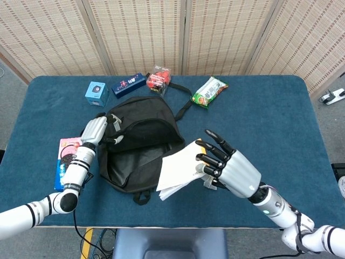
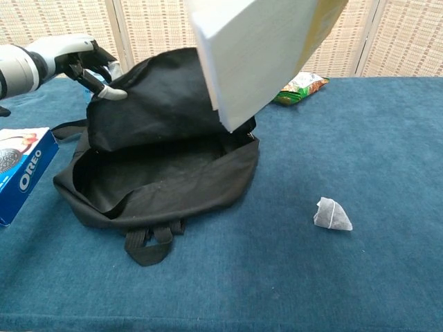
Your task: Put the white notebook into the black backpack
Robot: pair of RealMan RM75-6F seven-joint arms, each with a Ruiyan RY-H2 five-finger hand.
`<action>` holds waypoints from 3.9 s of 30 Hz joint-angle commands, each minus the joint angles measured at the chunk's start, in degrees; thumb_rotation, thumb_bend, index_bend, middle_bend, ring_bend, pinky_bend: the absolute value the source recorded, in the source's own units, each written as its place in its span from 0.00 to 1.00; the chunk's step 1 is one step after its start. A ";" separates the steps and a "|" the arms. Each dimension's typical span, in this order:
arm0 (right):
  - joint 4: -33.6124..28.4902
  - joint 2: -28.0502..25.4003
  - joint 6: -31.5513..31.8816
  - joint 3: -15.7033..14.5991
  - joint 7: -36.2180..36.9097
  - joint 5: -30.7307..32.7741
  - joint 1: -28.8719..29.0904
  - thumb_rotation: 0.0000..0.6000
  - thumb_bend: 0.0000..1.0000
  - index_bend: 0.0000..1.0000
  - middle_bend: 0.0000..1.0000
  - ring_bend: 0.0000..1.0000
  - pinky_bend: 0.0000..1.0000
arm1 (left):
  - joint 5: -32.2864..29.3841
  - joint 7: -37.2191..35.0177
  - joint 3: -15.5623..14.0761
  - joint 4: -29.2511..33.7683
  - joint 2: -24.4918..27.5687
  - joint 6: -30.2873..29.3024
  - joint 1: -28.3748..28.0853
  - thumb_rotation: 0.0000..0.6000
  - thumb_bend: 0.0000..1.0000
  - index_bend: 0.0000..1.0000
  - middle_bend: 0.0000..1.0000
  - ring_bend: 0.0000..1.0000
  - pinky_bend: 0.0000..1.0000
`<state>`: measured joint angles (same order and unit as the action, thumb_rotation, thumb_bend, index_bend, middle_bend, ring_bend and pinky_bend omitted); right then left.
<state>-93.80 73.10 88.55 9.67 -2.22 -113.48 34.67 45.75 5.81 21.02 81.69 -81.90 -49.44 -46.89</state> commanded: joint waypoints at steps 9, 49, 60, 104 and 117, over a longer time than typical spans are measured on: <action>9.40 10.87 -10.20 1.09 1.27 3.62 8.13 1.00 0.44 0.77 0.46 0.19 0.00 | -2.73 0.60 0.31 2.80 2.27 -0.70 -0.11 1.00 0.29 0.75 0.33 0.30 0.08; 28.64 28.16 -10.09 -8.35 4.78 9.55 9.82 1.00 0.44 0.78 0.46 0.19 0.00 | -4.72 -1.07 -0.57 2.94 5.09 0.00 -0.79 1.00 0.29 0.75 0.33 0.30 0.08; 35.19 30.85 -16.45 -6.08 5.79 11.98 13.50 1.00 0.44 0.78 0.46 0.19 0.00 | -5.10 -0.95 -0.55 4.41 6.74 -0.03 -0.82 1.00 0.29 0.75 0.33 0.30 0.08; 73.92 51.65 -23.21 -5.17 16.03 17.33 24.78 1.00 0.29 0.68 0.39 0.14 0.00 | -10.82 -1.30 -1.07 7.66 11.38 2.81 -2.27 1.00 0.29 0.75 0.34 0.29 0.08; 67.47 47.66 -24.65 -5.11 10.43 19.59 23.81 1.00 0.00 0.04 0.15 0.00 0.00 | -10.98 -1.51 -2.06 8.04 12.19 3.12 -2.29 1.00 0.29 0.75 0.34 0.29 0.08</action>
<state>-24.33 122.39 63.82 4.71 9.50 -94.17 59.09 34.75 4.30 19.00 89.71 -69.74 -46.34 -49.19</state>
